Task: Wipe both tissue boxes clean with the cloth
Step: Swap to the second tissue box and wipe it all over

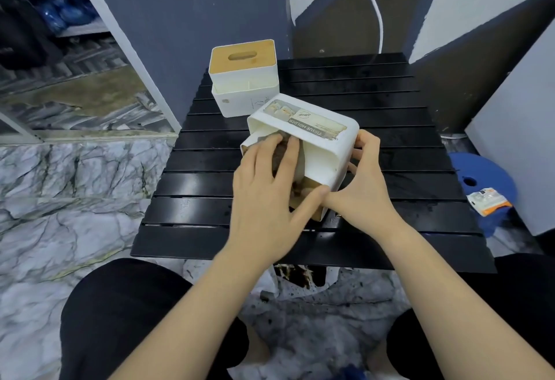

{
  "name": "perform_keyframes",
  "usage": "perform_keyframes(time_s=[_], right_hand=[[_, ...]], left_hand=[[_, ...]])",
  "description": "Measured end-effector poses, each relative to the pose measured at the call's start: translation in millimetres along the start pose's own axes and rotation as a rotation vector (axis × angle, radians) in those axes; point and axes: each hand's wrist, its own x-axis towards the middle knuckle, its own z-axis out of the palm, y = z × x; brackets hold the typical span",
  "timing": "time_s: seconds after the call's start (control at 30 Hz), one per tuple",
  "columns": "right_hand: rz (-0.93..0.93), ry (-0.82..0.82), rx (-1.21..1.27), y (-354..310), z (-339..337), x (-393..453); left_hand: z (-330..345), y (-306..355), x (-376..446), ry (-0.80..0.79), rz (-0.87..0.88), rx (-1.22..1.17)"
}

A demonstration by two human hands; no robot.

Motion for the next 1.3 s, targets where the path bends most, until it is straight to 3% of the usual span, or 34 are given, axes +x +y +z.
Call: perform_keyframes(time_s=[0.13,0.37,0.83,1.1,1.3], right_hand=[[0.004,0.009,0.008,-3,3,-1],[0.009,0.013,0.046,2,3,3],[0.002,-0.031,-0.003,1,1,3],[0.008,-0.044,-0.035,5,-1,6],[-0.007,-0.048,-0.046,6,0,6]], left_hand=[[12,18,-6,0.115,0.024,-0.073],[6,31,16,-0.030,0.164,-0.034],[-15,-20,2,-0.112,0.333,-0.201],[-27,-72,16,0.008,0.176,-0.053],[-9,-51,43,-0.024,0.093,-0.008]])
